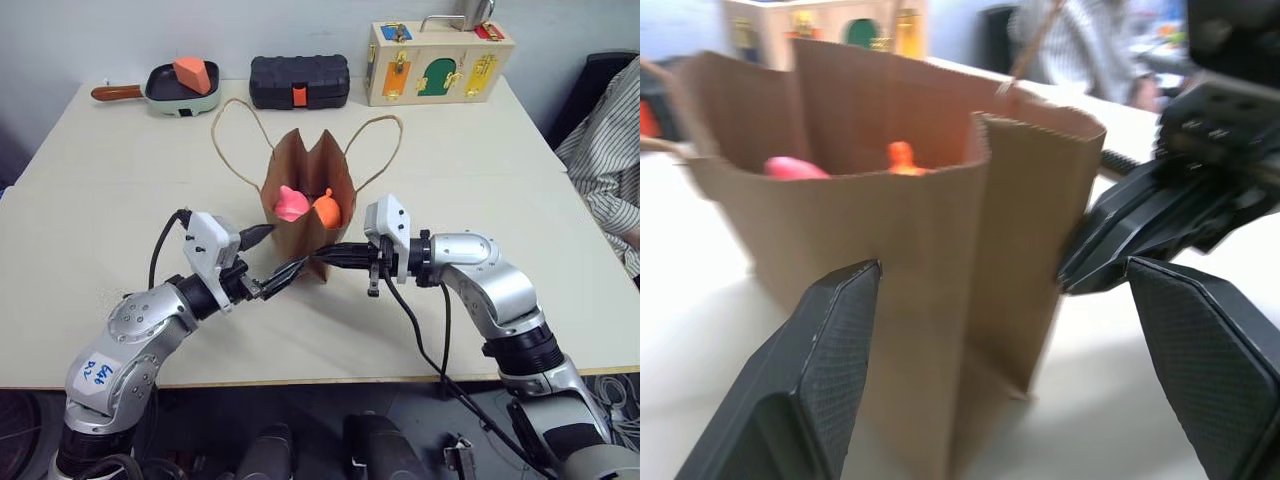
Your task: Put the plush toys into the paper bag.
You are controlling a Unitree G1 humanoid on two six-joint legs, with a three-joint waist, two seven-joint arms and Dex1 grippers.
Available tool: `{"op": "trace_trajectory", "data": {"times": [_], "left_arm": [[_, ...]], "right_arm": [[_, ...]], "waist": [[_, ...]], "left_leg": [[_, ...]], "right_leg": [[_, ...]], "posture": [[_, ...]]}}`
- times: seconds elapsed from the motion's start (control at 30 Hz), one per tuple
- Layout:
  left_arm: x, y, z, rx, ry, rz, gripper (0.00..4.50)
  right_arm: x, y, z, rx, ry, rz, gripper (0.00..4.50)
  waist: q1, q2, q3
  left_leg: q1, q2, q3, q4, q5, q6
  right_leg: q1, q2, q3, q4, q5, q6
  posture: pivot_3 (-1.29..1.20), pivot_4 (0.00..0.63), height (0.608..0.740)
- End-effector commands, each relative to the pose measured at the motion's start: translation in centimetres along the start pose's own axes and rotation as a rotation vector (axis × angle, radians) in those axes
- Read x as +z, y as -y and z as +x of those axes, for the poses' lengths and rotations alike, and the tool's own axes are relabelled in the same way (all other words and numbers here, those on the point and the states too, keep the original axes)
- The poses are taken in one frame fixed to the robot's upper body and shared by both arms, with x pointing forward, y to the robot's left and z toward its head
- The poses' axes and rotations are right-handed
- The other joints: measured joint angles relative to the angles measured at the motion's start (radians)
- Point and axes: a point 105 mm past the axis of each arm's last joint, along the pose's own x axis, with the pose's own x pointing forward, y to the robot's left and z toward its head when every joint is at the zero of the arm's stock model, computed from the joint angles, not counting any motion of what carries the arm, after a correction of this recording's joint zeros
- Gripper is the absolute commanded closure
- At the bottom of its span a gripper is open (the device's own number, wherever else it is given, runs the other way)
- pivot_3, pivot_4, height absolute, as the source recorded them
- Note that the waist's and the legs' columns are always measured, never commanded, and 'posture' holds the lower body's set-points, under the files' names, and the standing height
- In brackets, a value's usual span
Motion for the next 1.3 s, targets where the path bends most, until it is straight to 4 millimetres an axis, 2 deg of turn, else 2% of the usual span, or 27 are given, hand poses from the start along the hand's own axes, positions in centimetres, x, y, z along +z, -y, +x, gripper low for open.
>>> {"op": "trace_trajectory", "data": {"times": [0.03, 0.17, 0.23, 0.3, 0.4, 0.5, 0.63, 0.73, 0.97, 1.13, 1.3], "left_arm": [[1.1, 0.4, -0.9, 0.023, 0.039, 0.037, 0.43], [1.1, 0.5, -1.5, 0.037, 0.030, 0.042, 0.43], [1.3, -0.1, -1.4, 0.052, 0.037, 0.045, 0.43], [1.3, -0.6, -1.2, 0.069, 0.044, 0.048, 0.43], [0.7, -0.9, -0.4, 0.059, 0.049, 0.051, 0.43], [0.2, -1.1, 0.4, 0.059, 0.058, 0.058, 0.43], [-0.1, -1.4, 1.3, 0.082, 0.074, 0.054, 0.43], [-0.2, -1.0, 2.1, 0.076, 0.081, 0.065, 0.43], [0.9, 1.1, 2.9, -0.033, 0.110, 0.065, 0.43], [0.9, -0.5, 3.3, 0.054, 0.104, 0.082, 0.43], [1.2, -0.5, 3.7, 0.065, 0.111, 0.093, 0.43]], "right_arm": [[0.9, 0.2, -1.3, 0.001, 0.005, -0.049, 4.44], [0.9, -0.8, -4.0, 0.070, -0.033, -0.034, 4.44], [0.1, -0.4, -5.3, 0.057, -0.081, -0.037, 4.44], [-0.7, 1.2, -5.5, -0.021, -0.113, -0.044, 4.44], [-0.7, 4.0, -4.2, -0.152, -0.090, -0.053, 4.44], [-0.7, 4.9, -2.3, -0.189, -0.073, -0.069, 4.44], [0.1, 4.1, 0.0, -0.153, -0.022, -0.073, 4.44], [0.7, 3.2, 0.8, -0.120, 0.008, -0.070, 4.44], [0.5, 2.6, 1.5, -0.116, 0.002, -0.062, 4.44], [0.4, 2.7, 1.7, -0.121, -0.001, -0.055, 4.44], [0.5, 2.6, 1.9, -0.112, 0.008, -0.059, 4.44]], "waist": [[0.001, 0.000, 0.000], [0.011, 0.000, 0.000], [0.015, 0.000, 0.000], [0.015, 0.000, 0.000], [-0.003, 0.000, 0.000], [-0.008, 0.000, 0.000], [-0.006, 0.000, 0.000], [0.001, 0.000, 0.000], [0.001, 0.000, 0.000], [-0.002, 0.000, 0.000], [0.000, 0.000, 0.000]], "left_leg": [[0.000, 0.000, 0.000, 0.000, 0.000, 0.000], [-0.001, 0.000, 0.000, 0.000, 0.000, 0.000], [-0.001, 0.000, -0.001, 0.000, 0.000, 0.000], [-0.001, 0.000, -0.001, 0.000, 0.000, 0.000], [0.001, 0.000, 0.001, 0.000, 0.000, 0.000], [0.001, 0.000, 0.001, 0.000, 0.000, 0.000], [-0.001, 0.000, 0.000, 0.000, 0.000, 0.000], [-0.001, 0.000, 0.000, 0.000, 0.000, 0.000], [-0.001, 0.000, 0.000, 0.001, 0.000, 0.000], [-0.001, 0.000, 0.000, 0.001, 0.000, 0.000], [-0.001, 0.000, 0.000, 0.002, 0.000, 0.000]], "right_leg": [[0.000, 0.000, 0.000, 0.000, 0.000, 0.000], [0.000, -0.001, 0.000, -0.001, 0.000, 0.000], [0.001, -0.001, -0.001, -0.003, 0.000, 0.000], [0.002, 0.000, 0.000, -0.003, 0.001, 0.001], [0.002, 0.000, 0.000, -0.001, 0.001, 0.001], [0.000, 0.001, 0.001, 0.001, 0.001, 0.001], [0.000, 0.000, 0.000, 0.000, 0.001, 0.001], [0.000, 0.000, 0.000, 0.000, 0.001, 0.001], [0.000, 0.000, -0.001, -0.001, 0.001, 0.001], [0.000, 0.000, -0.001, 0.000, 0.001, 0.001], [0.000, 0.000, -0.001, 0.000, 0.001, 0.001]], "posture": [[0.00, 0.150, 0.740], [0.00, 0.150, 0.740], [0.00, 0.150, 0.740], [0.00, 0.150, 0.740], [0.00, 0.150, 0.740], [0.00, 0.150, 0.740], [0.00, 0.150, 0.740], [0.00, 0.150, 0.740], [0.00, 0.150, 0.740], [0.00, 0.150, 0.740], [0.00, 0.150, 0.740]]}}
